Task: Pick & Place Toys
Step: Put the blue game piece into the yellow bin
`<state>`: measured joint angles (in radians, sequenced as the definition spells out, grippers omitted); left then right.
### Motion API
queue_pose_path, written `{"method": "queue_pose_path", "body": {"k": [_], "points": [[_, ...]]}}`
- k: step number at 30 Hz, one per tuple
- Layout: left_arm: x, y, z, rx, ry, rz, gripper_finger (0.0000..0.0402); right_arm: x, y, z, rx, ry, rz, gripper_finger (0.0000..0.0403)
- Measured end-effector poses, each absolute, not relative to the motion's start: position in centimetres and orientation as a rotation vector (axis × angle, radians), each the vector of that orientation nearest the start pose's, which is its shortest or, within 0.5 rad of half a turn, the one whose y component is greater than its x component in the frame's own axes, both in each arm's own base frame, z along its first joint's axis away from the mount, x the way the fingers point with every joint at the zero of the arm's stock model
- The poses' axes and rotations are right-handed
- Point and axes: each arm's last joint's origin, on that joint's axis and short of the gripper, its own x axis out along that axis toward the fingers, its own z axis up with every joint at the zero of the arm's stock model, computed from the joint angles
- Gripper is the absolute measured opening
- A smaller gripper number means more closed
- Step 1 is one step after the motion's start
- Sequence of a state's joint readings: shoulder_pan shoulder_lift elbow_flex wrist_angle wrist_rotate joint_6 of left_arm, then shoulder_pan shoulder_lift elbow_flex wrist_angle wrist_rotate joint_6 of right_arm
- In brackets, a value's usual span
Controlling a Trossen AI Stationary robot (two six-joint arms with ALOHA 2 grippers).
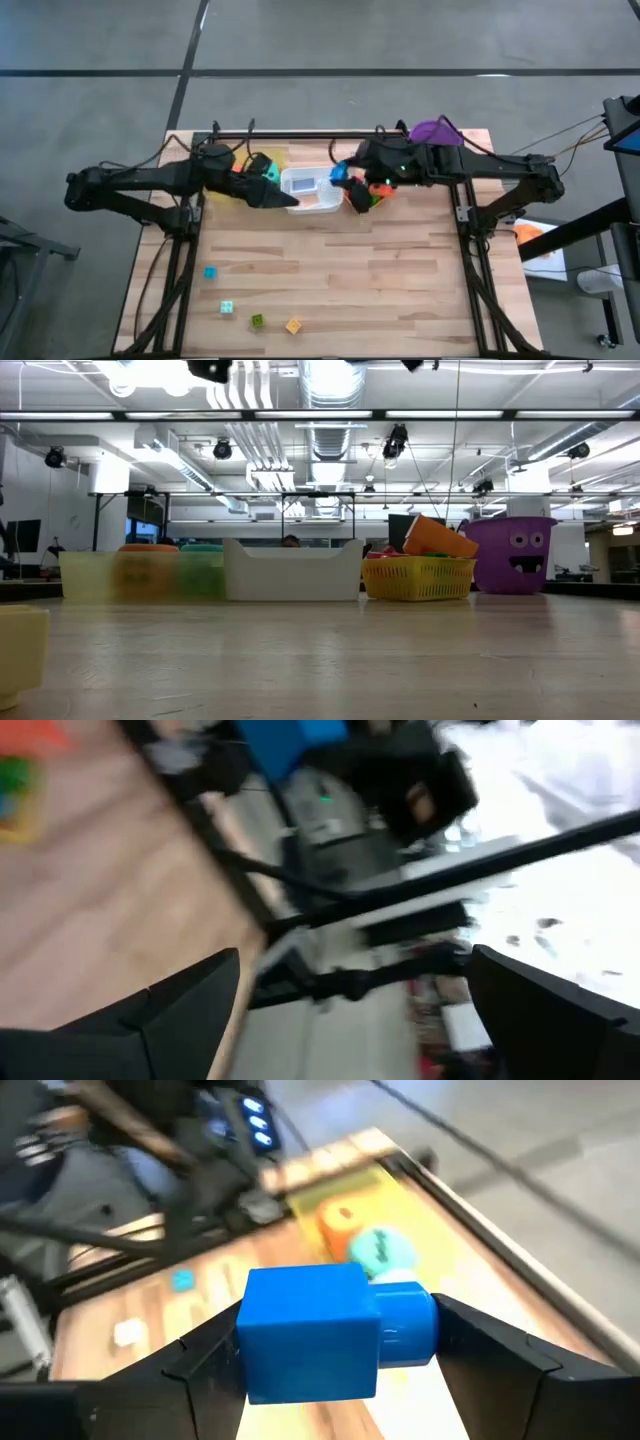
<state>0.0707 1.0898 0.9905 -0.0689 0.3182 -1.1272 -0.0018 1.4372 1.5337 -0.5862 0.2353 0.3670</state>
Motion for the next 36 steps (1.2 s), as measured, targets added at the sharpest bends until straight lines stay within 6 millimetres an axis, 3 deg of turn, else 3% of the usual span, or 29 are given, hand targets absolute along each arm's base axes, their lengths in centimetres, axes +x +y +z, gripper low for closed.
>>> {"method": "queue_pose_path", "body": {"k": [8, 16, 24, 29, 36], "points": [[20.0, 2.4, 35.6, -1.038, 0.347, 0.083, 0.0384, 29.5, -4.5, 38.7, 0.682, 0.535, -0.555, 0.0269], [19.0, 3.9, 34.6, -0.996, 0.417, 0.202, 0.0384, 28.3, -7.3, 37.9, 0.825, 0.578, -0.714, 0.0269], [18.5, 4.3, 34.0, -0.952, 0.482, 0.233, 0.0384, 28.1, -6.8, 37.4, 0.466, 0.737, -0.567, 0.0269], [18.5, 4.3, 34.0, -0.952, 0.484, 0.229, 0.0384, 27.3, -6.7, 35.8, 0.24, 0.943, -0.472, 0.0269], [18.5, 4.3, 34.0, -0.954, 0.484, 0.229, 0.0384, 27.6, -6.3, 33.0, 0.118, 1.052, -0.27, 0.0269]]}}
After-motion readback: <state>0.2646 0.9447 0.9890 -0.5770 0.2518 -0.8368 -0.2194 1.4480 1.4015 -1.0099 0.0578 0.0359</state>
